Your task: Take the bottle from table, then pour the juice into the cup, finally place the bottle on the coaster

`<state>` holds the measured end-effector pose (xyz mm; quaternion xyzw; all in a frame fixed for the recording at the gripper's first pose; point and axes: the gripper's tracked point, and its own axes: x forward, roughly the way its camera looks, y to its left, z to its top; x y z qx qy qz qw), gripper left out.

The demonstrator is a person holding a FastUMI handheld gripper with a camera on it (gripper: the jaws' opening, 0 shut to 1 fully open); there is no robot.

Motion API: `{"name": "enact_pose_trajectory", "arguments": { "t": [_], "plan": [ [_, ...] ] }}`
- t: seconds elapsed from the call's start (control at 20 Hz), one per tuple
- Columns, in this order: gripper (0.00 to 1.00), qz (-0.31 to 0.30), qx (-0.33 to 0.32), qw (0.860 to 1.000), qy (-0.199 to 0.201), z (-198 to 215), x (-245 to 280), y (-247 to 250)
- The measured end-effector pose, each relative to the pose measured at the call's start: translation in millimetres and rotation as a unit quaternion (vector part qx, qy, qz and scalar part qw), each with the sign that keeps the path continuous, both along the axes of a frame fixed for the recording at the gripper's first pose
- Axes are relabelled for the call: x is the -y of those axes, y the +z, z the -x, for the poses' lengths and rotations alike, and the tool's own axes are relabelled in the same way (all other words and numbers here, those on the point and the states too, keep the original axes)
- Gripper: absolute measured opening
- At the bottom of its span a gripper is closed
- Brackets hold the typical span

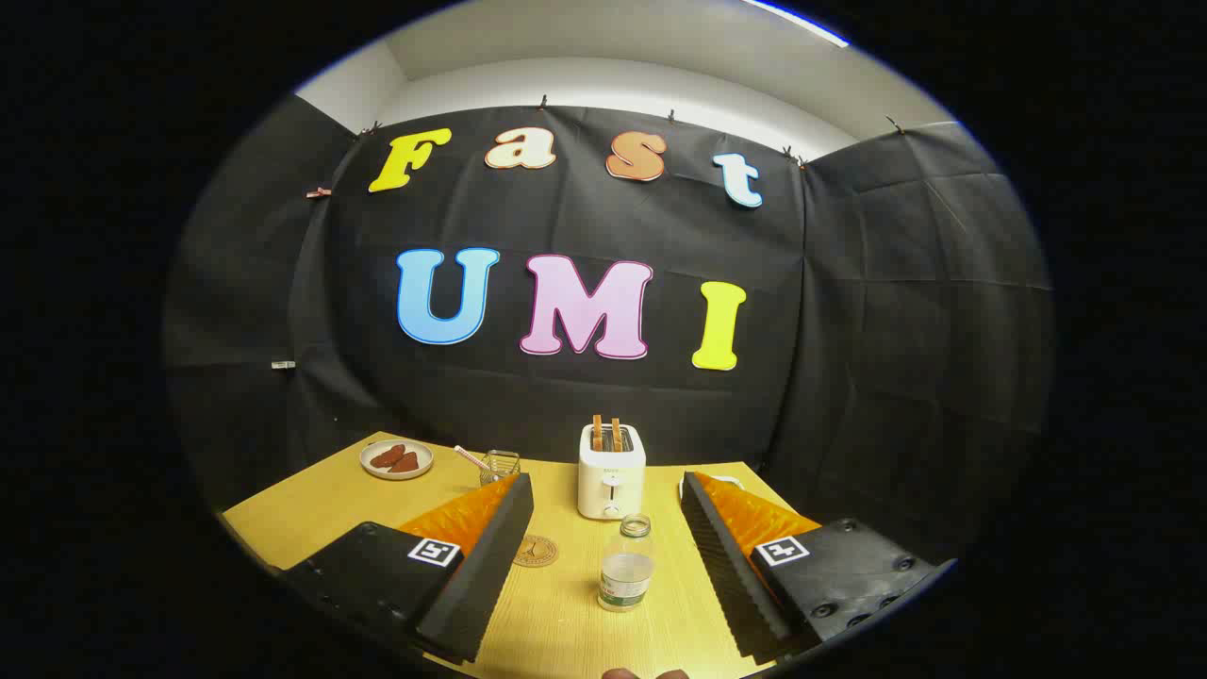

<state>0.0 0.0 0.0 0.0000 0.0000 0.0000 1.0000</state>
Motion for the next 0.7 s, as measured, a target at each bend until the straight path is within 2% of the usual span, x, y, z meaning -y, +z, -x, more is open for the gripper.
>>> {"name": "enact_pose_trajectory", "arguments": {
  "t": [0.7],
  "plan": [
    [0.97,0.011,0.012,1.000,-0.023,-14.2,-16.2,13.5]
  ]
}}
